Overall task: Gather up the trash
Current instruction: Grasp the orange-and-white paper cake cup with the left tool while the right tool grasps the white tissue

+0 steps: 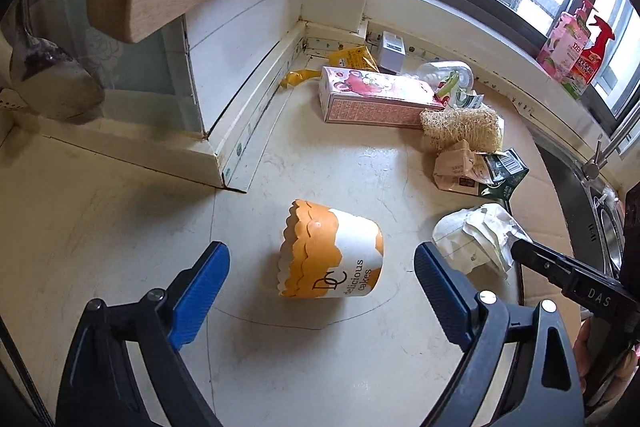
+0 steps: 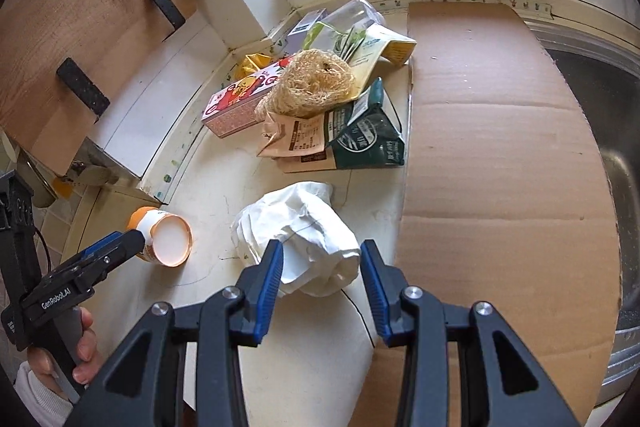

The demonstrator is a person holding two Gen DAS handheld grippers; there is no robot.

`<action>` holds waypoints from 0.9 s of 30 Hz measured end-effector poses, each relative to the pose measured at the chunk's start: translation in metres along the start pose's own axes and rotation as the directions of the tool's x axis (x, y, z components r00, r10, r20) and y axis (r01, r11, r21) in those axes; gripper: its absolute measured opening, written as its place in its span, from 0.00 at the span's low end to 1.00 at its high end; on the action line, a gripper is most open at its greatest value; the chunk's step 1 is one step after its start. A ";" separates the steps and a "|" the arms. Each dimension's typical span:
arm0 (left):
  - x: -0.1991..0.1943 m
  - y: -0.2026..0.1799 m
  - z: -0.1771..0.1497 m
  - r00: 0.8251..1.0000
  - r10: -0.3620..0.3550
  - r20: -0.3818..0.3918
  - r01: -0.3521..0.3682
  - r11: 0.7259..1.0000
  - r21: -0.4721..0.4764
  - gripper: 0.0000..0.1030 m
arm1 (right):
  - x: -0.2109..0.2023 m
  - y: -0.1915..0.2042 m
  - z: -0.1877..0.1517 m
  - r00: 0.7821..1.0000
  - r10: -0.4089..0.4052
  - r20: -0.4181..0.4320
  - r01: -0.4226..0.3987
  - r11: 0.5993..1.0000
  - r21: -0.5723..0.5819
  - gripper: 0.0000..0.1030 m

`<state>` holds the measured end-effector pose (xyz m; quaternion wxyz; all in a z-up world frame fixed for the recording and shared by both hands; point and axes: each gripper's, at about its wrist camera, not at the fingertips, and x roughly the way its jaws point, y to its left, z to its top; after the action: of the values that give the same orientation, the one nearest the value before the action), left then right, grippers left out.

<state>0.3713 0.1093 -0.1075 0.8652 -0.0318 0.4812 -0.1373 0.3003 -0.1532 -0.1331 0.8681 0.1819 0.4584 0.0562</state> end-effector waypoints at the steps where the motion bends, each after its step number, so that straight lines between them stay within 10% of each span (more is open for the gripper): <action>1: 0.002 -0.002 0.001 1.000 0.003 -0.003 -0.003 1.000 0.005 0.90 | 0.000 0.002 0.001 1.000 0.004 -0.001 -0.004 1.000 -0.010 0.39; 16: 0.016 -0.006 -0.002 0.999 0.041 -0.026 -0.041 0.999 0.018 0.89 | 0.018 -0.006 0.006 0.999 0.044 -0.003 -0.044 0.999 0.002 0.50; 20: 0.021 -0.005 -0.003 0.999 0.028 -0.038 -0.027 0.999 0.019 0.74 | 0.021 0.000 0.005 0.999 0.048 -0.002 -0.048 0.999 -0.019 0.50; 27: 0.026 0.000 -0.006 0.998 0.002 -0.056 -0.003 1.000 -0.018 0.50 | 0.019 0.006 -0.001 0.996 0.092 -0.003 -0.092 0.995 -0.026 0.09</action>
<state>0.3793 0.1033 -0.1321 0.8513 -0.0352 0.5064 -0.1328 0.3109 -0.1420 -0.1459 0.8665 0.1914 0.4495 0.1023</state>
